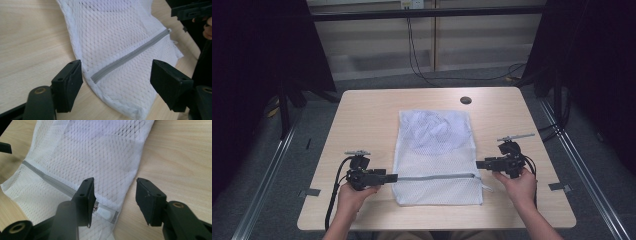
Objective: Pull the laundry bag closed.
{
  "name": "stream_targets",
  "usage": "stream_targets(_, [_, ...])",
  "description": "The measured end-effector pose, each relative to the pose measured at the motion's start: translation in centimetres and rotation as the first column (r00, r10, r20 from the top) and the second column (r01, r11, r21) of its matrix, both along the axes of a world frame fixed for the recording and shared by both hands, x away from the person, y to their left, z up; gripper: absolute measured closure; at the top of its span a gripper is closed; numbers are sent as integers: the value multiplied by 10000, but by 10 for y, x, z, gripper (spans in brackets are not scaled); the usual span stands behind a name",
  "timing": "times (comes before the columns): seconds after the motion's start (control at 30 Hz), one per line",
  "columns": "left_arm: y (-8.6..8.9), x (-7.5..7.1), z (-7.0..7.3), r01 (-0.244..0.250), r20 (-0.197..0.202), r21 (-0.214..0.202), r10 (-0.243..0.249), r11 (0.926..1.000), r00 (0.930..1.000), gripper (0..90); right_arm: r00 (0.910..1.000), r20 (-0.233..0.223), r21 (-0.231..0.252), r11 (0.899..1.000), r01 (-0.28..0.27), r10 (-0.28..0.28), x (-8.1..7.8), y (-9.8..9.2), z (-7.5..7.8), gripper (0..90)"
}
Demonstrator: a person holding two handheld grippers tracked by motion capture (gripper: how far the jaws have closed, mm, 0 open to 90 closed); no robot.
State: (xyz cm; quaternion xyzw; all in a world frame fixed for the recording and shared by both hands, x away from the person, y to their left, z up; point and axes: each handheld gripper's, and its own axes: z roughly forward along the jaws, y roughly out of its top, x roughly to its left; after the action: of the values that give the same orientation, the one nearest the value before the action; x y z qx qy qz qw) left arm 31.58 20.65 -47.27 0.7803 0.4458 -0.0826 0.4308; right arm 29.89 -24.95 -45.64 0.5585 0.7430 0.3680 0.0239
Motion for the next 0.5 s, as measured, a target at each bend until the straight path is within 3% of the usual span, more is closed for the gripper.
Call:
stream_targets(0.33, [5, 0, 3, -293, 140, 411, 288, 9987, 9995, 154, 9985, 521, -573, 9982, 188, -158, -8, -9, 2, 354])
stream_targets(0.5, [8, 0, 4, -360, 182, 507, 351, 9981, 9992, 139, 9965, 826, -495, 9986, 194, -153, -13, -18, 1, 288])
